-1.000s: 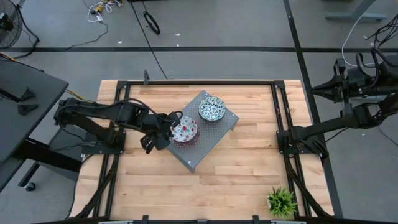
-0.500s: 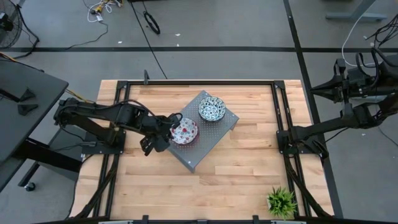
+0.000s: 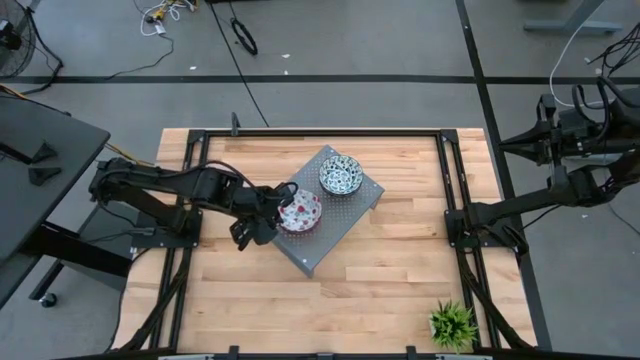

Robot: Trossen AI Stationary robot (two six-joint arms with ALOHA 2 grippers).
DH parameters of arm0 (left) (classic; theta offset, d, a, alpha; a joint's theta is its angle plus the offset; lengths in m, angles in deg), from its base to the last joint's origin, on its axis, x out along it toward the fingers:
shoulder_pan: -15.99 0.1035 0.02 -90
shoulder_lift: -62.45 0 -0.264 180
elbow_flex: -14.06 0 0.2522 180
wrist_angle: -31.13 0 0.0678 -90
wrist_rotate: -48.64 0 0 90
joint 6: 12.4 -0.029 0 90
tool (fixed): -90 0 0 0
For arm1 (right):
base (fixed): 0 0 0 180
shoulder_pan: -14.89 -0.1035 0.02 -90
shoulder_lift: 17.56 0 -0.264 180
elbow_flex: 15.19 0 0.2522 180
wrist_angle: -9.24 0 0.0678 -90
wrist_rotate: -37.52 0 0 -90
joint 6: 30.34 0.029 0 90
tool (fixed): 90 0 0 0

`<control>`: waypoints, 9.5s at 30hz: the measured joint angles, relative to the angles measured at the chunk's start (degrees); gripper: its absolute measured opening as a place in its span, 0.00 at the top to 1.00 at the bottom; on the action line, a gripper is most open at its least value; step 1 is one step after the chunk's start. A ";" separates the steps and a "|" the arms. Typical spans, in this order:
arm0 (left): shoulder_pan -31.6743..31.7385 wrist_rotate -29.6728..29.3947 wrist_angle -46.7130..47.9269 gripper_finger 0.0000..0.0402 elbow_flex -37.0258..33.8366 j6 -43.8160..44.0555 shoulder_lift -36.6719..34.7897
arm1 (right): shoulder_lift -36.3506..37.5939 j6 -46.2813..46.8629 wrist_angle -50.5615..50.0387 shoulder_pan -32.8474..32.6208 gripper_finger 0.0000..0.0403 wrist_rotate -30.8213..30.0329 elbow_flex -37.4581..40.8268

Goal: Pick & Place Mini bowls
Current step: Stack the red patterned bowl on top of the red patterned bowls on the shelf, then return to Home Position

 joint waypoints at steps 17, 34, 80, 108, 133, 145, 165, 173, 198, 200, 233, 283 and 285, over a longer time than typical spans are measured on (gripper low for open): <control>0.00 0.02 -0.05 0.91 0.00 -0.46 0.00 | -0.02 0.00 0.02 0.01 0.93 0.00 -0.02; -0.75 -2.45 -0.25 0.73 0.02 -0.70 -0.15 | 0.00 0.00 0.01 0.01 0.93 0.00 -0.01; -10.34 -11.96 -17.60 0.99 7.87 55.24 -0.56 | 0.00 0.01 0.00 0.00 0.93 0.00 -0.02; -11.95 -29.53 -19.45 1.00 7.76 65.72 3.64 | 0.00 0.02 0.00 0.00 0.93 0.00 -0.02; -8.29 -29.03 -11.14 1.00 -0.11 90.04 3.63 | -0.02 0.00 0.00 0.00 0.93 0.00 0.00; -8.87 -26.85 -18.17 1.00 -5.27 91.34 3.63 | -0.02 0.00 0.02 0.00 0.93 0.00 0.00; -8.83 -25.17 -14.28 1.00 -5.25 92.96 3.63 | -0.01 0.01 0.02 0.00 0.93 0.00 -0.01; -8.83 -25.86 -14.28 1.00 -5.25 91.39 3.63 | -0.02 0.00 0.01 0.02 0.93 0.00 -0.01; -8.58 -20.87 -15.28 1.00 4.66 63.40 3.20 | 0.00 0.02 0.00 0.02 0.93 0.00 0.00; -7.89 -18.81 -15.38 1.00 4.68 61.92 2.34 | 0.00 0.02 0.01 0.01 0.93 0.00 -0.01; 14.98 0.62 -19.33 1.00 -9.23 52.20 -24.06 | 0.00 0.01 0.02 0.01 0.93 0.00 -0.02; 8.13 2.58 -52.31 1.00 -58.15 58.35 -60.67 | -0.01 0.01 0.01 0.00 0.93 0.00 -0.01; 8.13 2.82 -52.31 1.00 -59.02 57.73 -61.99 | -0.01 0.01 0.00 0.00 0.93 0.00 -0.02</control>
